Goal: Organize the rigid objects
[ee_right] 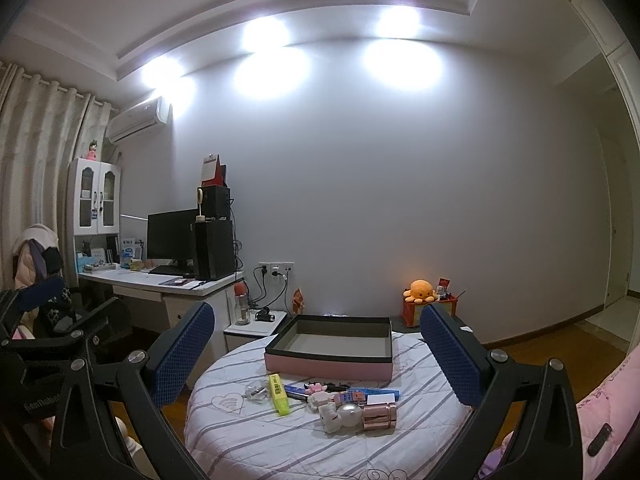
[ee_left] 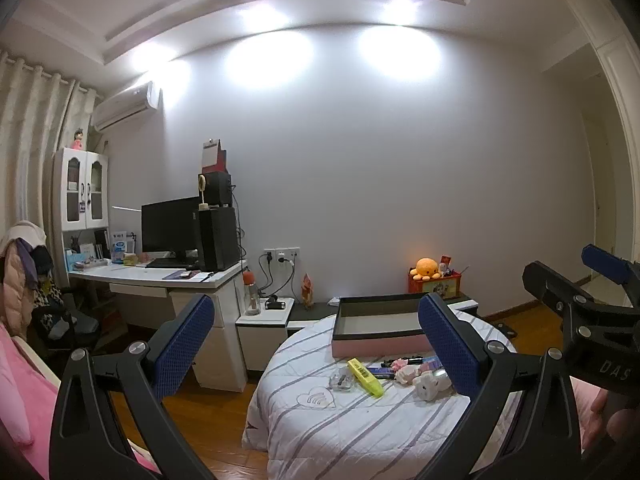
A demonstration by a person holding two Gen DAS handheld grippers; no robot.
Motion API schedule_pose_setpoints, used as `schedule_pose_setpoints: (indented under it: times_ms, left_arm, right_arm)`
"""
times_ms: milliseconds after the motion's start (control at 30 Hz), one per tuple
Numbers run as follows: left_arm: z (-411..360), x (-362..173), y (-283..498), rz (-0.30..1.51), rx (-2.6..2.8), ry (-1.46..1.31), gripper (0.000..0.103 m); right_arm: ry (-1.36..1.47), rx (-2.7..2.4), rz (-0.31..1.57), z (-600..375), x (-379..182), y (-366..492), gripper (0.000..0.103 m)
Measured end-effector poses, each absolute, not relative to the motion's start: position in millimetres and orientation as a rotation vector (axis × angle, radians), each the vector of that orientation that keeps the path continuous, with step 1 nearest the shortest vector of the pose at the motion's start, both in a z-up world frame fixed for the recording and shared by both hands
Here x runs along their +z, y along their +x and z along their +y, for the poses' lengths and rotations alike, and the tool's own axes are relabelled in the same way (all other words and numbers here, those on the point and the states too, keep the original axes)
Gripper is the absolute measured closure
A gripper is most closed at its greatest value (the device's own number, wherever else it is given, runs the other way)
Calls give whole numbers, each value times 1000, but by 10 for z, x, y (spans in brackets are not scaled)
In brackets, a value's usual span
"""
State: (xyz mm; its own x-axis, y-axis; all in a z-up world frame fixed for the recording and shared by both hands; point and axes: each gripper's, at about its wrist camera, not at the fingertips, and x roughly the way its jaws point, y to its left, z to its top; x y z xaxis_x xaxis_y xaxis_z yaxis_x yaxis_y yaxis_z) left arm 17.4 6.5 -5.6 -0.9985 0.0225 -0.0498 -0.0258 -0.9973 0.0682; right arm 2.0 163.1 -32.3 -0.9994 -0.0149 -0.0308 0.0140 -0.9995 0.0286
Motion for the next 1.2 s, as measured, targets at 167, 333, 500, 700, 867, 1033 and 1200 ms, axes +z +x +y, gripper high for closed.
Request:
schedule_pose_setpoints:
  times_ms: [167, 333, 500, 700, 867, 1033, 1200]
  left_arm:
    - [46, -50, 172, 99, 3123, -72, 0]
    - [65, -75, 153, 129, 3137, -83, 0]
    - [57, -93, 147, 122, 3114, -90, 0]
    - [56, -108, 128, 120, 3120, -93, 0]
    - [51, -144, 123, 139, 3125, -105, 0]
    - [54, -173, 110, 158, 3128, -117, 0]
    - [74, -213, 73, 164, 3125, -136, 0]
  right_arm:
    - [48, -3123, -37, 1622, -339, 37, 0]
    - [57, -3115, -30, 1604, -348, 39, 0]
    - [65, -3114, -25, 1573, -343, 47, 0]
    - [61, -3116, -27, 1565, -338, 53, 0]
    - [73, -3114, -14, 1543, -334, 38, 0]
    - [86, -3105, -18, 1546, -345, 28, 0]
    - [93, -3103, -19, 1548, -358, 30, 0]
